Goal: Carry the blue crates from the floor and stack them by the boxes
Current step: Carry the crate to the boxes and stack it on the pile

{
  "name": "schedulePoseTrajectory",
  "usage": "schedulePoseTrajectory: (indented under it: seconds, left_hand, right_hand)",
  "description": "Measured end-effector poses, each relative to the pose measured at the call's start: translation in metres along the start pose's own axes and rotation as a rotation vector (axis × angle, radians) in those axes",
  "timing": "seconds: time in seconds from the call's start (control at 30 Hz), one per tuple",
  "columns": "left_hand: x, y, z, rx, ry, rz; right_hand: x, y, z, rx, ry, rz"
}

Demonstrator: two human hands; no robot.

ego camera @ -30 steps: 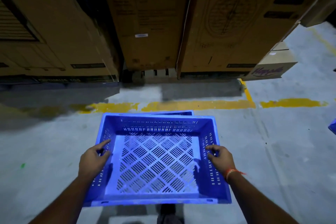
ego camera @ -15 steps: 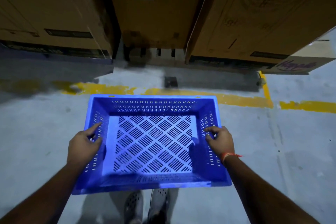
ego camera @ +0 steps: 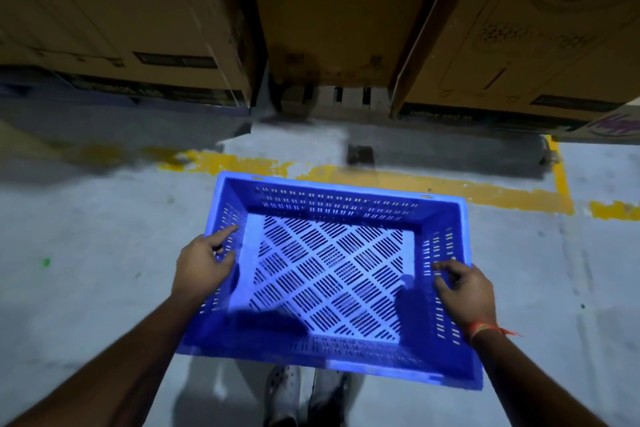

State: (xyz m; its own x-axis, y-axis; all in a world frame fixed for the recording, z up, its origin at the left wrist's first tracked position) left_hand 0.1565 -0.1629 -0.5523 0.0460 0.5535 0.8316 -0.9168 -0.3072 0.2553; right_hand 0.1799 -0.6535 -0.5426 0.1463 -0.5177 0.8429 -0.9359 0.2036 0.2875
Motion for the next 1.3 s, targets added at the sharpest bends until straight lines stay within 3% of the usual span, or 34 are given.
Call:
schedulePoseTrajectory:
  seconds: [0.83,1.3]
  left_hand:
    - [0.004,0.009,0.003,-0.014,0.123,0.0]
    - [-0.003,0.007,-0.001,-0.075,0.067,0.047]
  right_hand:
    - [0.0,-0.014,-0.008,0.036,0.154,-0.001]
    - [0.001,-0.015,-0.01,0.076,0.138,-0.01]
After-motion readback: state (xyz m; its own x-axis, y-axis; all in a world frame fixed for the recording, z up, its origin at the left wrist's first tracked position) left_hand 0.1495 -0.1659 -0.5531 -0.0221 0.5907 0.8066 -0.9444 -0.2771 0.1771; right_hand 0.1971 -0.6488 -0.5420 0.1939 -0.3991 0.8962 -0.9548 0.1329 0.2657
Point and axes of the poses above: each hand's wrist, its own y-axis away from the middle knuckle, its own x-axis out of the back of the hand, z = x × y, the point moved 4 cm from there along -y, towards the middle knuckle, and after that the axes turned 1 degree about -z, right-handed, at the moved point
